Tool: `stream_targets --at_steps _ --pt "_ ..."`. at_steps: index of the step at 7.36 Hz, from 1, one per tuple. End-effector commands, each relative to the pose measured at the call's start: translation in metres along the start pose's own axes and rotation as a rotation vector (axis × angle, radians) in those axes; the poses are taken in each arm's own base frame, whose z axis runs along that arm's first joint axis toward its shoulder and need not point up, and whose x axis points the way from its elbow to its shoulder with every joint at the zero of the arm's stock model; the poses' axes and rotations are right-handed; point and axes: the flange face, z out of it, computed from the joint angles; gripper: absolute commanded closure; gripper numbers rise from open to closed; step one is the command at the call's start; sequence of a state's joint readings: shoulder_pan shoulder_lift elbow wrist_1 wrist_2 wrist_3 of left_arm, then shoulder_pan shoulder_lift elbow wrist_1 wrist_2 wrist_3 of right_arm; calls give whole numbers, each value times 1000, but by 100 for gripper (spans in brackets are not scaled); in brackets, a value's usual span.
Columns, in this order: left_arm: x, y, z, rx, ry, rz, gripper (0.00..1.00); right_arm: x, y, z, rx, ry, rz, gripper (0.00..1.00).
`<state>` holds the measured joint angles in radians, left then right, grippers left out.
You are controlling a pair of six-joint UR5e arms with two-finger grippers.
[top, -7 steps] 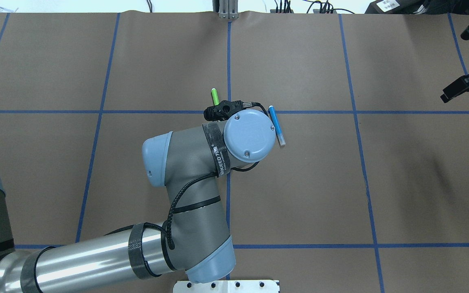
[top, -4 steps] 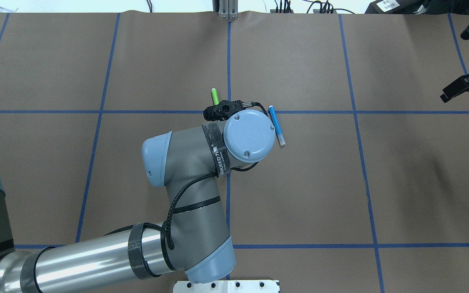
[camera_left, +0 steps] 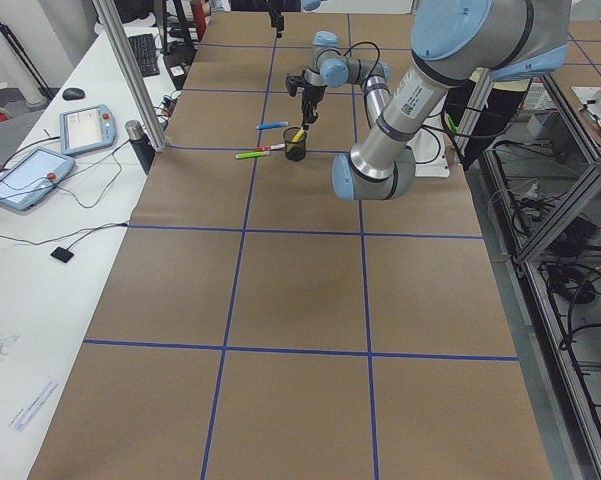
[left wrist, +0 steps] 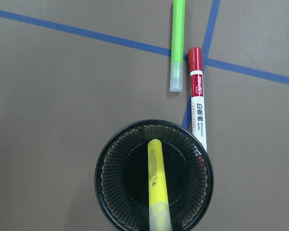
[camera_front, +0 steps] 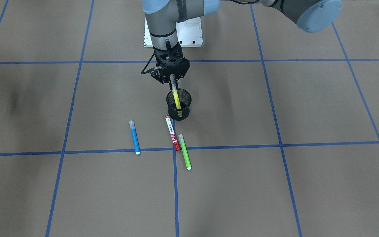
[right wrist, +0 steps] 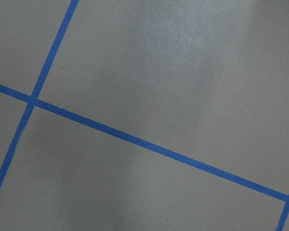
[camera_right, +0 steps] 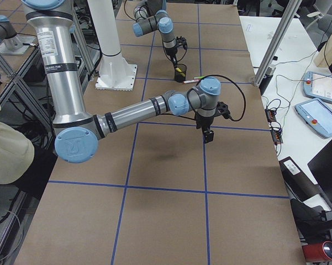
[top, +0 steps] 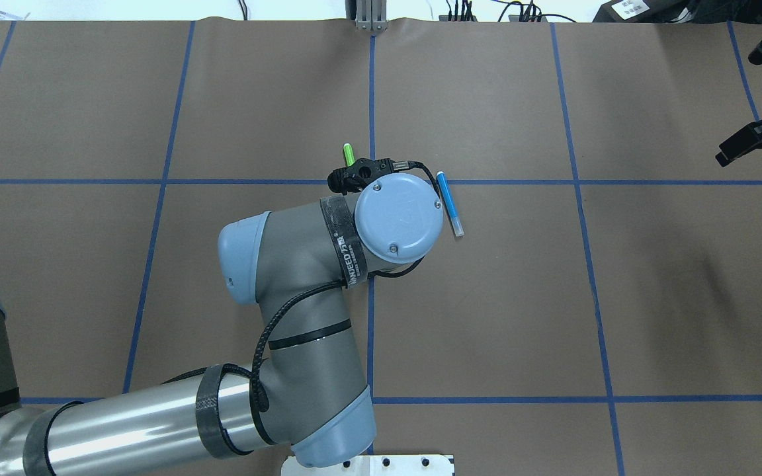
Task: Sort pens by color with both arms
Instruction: 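Lower the left gripper into the cup and grasp the yellow highlighter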
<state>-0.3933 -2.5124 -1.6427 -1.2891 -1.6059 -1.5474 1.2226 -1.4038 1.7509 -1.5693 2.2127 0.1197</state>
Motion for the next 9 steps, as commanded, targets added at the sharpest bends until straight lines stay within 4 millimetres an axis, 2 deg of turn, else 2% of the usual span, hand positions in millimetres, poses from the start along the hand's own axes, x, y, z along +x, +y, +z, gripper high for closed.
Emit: stream_targets --at_steps 1,2,4,6,7,9 --pt "-12 -1 -36 -3 14 53 100 1 1 1 -3 1 2 0" --pt "-20 0 -55 -4 13 54 100 0 0 0 1 1 -1 0" --pt "-29 -3 -78 -3 28 86 100 0 0 0 0 2 0 0" --pt "-46 -21 -111 -32 59 93 100 0 0 0 0 2 0 0" --pt "-59 -37 -131 -33 75 108 100 -1 -1 0 0 2 0 0" --pt "-78 -77 -156 -26 107 116 100 -1 -2 -1 2 2 0 0"
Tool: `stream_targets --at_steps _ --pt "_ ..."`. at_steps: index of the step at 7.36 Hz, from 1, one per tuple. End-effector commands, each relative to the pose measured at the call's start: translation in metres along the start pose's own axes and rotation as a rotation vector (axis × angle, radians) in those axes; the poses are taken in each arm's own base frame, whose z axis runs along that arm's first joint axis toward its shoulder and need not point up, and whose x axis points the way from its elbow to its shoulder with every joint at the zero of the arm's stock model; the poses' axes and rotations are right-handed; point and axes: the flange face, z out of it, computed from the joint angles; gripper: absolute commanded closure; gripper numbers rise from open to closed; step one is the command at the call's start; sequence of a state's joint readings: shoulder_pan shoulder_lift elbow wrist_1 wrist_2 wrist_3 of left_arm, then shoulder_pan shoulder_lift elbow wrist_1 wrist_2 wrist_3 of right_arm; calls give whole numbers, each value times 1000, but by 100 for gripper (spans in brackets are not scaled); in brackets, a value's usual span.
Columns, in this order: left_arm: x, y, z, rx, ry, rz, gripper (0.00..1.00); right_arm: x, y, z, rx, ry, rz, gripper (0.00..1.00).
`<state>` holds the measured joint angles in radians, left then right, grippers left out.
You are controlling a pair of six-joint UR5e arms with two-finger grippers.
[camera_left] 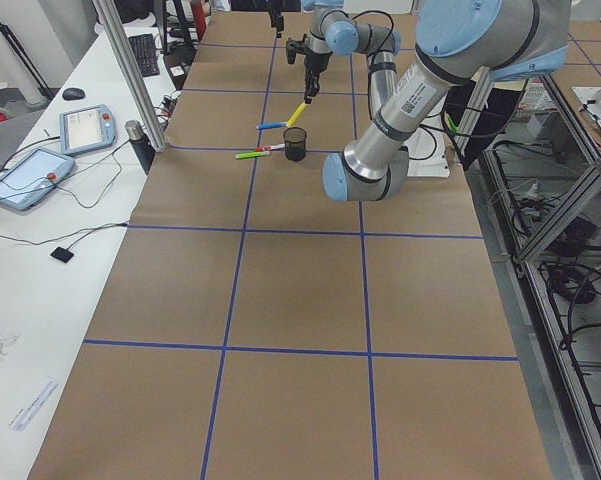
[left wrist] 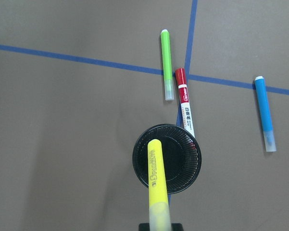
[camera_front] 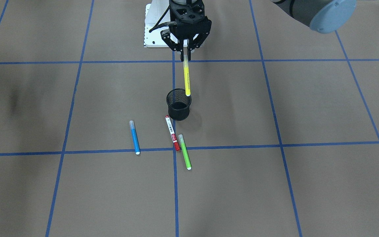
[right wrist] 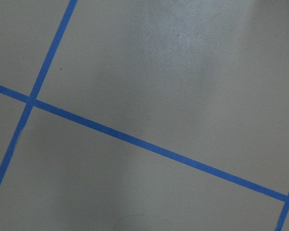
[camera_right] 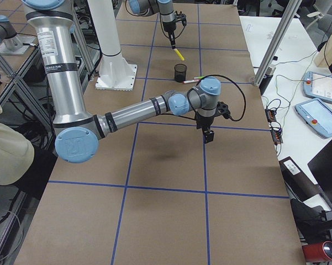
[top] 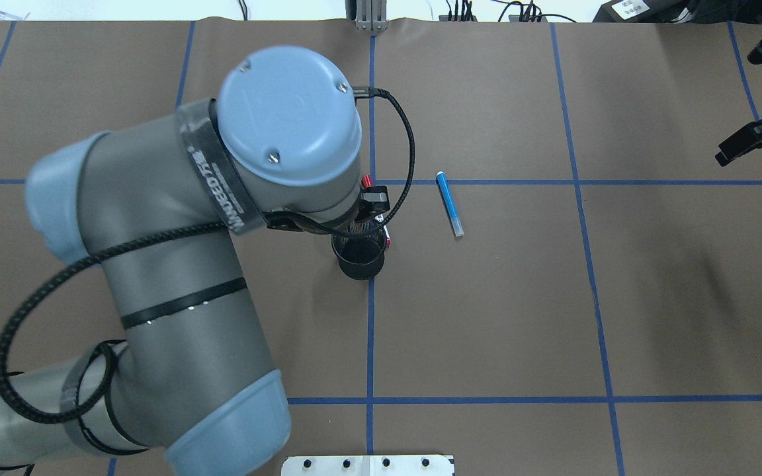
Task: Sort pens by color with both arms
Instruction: 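Lift the yellow highlighter out of the cup with the left gripper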
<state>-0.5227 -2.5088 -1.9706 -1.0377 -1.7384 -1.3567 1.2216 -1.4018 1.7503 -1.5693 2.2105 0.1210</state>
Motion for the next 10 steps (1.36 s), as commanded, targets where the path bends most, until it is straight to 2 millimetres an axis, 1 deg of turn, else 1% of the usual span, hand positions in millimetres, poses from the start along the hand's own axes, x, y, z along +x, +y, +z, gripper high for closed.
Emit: stream_targets --at_steps 1,2,3,4,6,8,9,10 --pt "-22 -39 -30 16 27 27 100 -1 -2 -2 4 0 -2 0" --pt "-30 -52 -33 34 22 42 100 -2 -3 -2 4 -1 -4 0" --pt "-43 -66 -34 54 11 68 100 -2 -3 -2 3 1 -3 0" --pt "-54 -78 -30 67 -5 87 100 -1 -2 -1 2 1 -2 0" --pt "-76 -105 -31 123 7 93 100 -1 -1 -1 1 1 -1 0" --pt "-105 -127 -18 173 34 84 100 1 -2 1 -1 3 1 0" --pt "-113 -136 -12 252 12 77 100 1 -2 1 -1 3 1 0" --pt "-111 -141 -7 311 -9 73 100 0 -3 1 0 1 0 0"
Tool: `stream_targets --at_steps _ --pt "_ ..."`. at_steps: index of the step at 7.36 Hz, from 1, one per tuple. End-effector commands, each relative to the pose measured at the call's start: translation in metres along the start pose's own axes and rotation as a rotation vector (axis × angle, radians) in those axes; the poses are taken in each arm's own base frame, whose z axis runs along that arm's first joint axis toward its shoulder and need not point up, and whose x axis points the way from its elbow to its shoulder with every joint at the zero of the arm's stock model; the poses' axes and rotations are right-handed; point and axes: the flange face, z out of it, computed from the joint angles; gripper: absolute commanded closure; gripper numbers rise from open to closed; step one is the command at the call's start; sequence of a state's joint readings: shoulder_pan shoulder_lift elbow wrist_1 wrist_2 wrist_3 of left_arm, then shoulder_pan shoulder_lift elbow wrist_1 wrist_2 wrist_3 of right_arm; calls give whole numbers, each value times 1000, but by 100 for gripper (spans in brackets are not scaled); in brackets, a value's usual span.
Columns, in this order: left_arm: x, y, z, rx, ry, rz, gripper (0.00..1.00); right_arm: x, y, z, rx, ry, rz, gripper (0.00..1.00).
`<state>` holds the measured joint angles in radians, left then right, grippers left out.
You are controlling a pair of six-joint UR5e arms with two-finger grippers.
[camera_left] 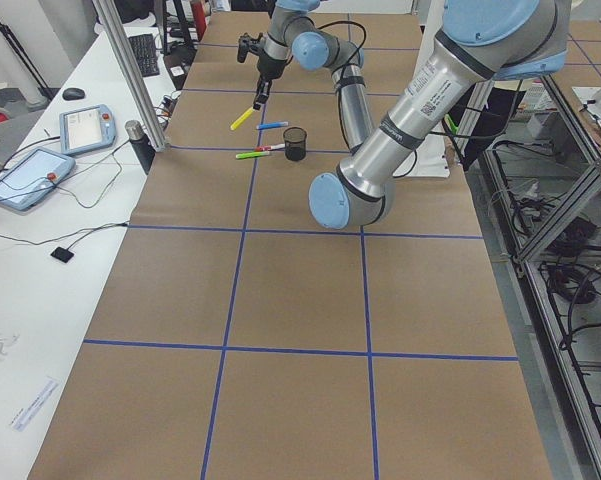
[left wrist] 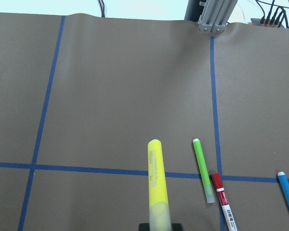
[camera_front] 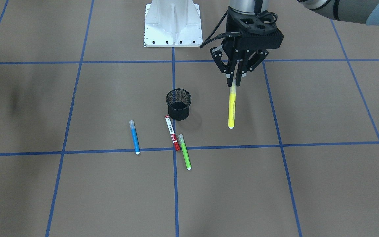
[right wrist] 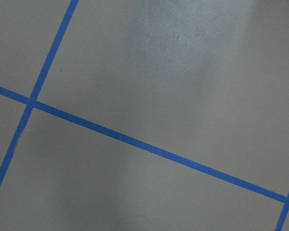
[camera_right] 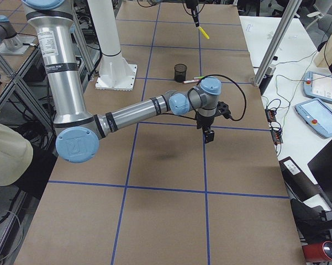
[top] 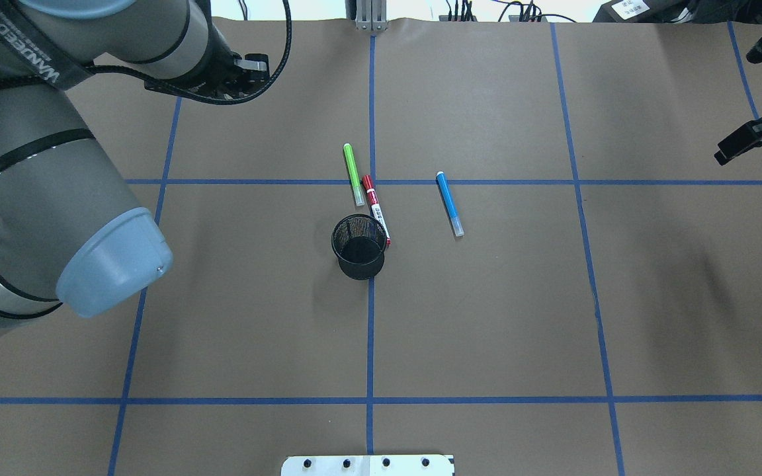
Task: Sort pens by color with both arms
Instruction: 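Lift the yellow highlighter out of the cup with the left gripper, then lower the yellow highlighter beside the green highlighter, open left gripper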
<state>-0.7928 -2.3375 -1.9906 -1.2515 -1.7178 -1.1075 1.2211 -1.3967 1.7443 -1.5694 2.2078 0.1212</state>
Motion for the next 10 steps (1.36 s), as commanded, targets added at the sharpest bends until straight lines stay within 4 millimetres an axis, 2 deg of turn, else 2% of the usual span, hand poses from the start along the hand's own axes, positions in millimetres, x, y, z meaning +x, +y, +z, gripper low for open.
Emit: stream_targets --at_steps 1,3,6,8,10 --pt "0 0 16 98 -39 -44 100 1 1 1 -3 -1 1 0" --pt "41 55 50 157 -76 -74 100 2 3 3 -6 -2 4 0" --pt "83 113 115 249 -60 -127 100 3 3 5 -10 -3 7 0" --pt "97 141 144 290 -48 -163 100 7 3 9 -18 -2 12 0" --pt "104 156 180 331 -35 -181 100 7 3 10 -19 -2 14 0"
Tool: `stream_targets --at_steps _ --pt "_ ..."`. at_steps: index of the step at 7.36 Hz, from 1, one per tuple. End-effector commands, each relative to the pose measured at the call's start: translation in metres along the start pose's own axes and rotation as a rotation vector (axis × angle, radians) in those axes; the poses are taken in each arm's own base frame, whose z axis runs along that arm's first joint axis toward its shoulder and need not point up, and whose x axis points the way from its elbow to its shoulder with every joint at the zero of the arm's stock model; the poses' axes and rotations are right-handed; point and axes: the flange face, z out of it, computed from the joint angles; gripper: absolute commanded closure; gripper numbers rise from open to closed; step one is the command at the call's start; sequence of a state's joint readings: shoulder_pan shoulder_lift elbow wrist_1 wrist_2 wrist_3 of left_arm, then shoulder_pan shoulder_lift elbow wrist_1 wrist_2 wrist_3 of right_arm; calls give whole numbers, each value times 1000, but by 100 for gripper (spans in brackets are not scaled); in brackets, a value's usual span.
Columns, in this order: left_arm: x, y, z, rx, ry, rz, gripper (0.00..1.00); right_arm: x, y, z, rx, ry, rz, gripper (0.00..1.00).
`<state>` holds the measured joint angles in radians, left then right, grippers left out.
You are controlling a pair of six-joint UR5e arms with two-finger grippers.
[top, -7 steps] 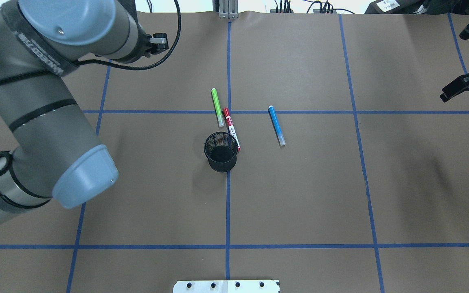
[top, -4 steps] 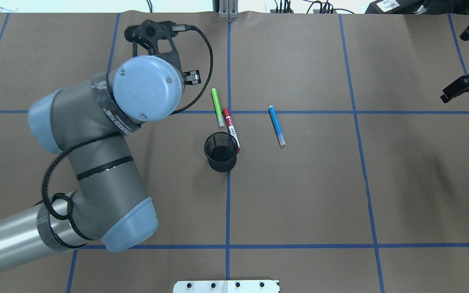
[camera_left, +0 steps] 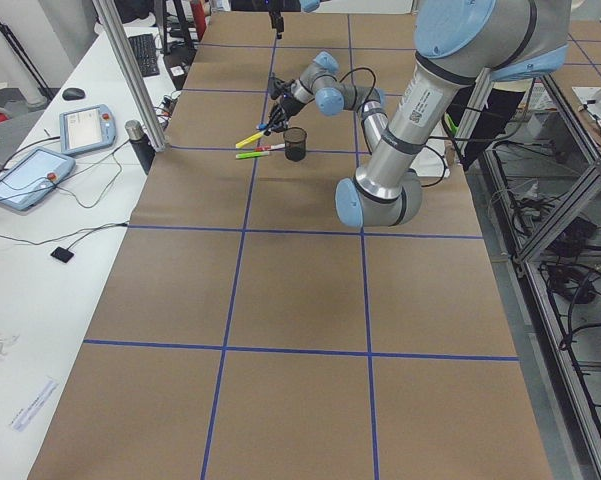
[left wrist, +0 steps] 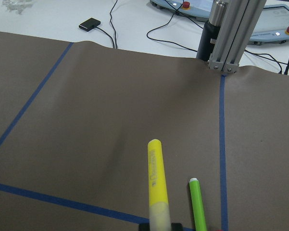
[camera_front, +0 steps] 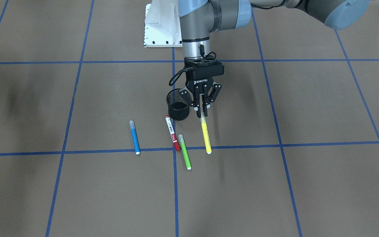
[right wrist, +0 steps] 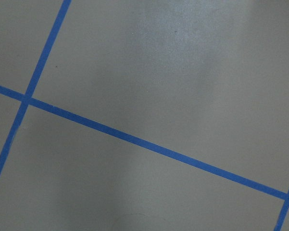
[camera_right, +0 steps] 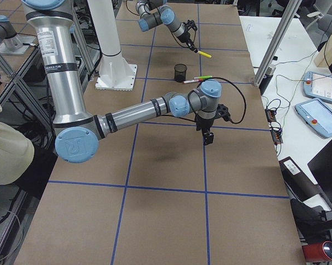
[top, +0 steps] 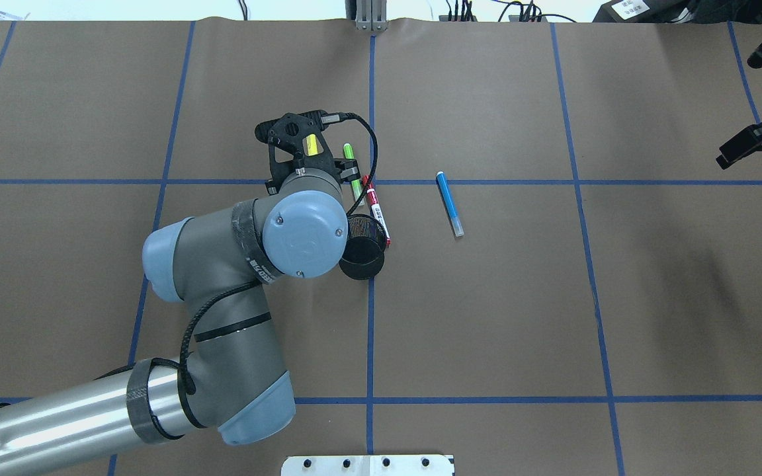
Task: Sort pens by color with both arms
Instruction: 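Lower the yellow highlighter beside the green highlighter, open left gripper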
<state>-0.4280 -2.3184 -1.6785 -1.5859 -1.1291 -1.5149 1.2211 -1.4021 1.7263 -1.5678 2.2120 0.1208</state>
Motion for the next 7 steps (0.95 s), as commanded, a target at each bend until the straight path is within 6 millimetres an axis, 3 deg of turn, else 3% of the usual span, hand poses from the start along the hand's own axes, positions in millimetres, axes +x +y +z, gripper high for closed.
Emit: stream_targets --at_steps 1,3,5,7 --pt "2 21 28 27 8 -11 100 1 0 1 -2 0 3 0" --pt "3 26 39 27 7 -12 100 0 -1 0 0 0 2 0" --pt "2 38 63 28 -7 -17 100 0 -1 0 1 0 0 0" --pt "15 39 66 28 -7 -20 100 -2 -3 -2 4 -1 0 0"
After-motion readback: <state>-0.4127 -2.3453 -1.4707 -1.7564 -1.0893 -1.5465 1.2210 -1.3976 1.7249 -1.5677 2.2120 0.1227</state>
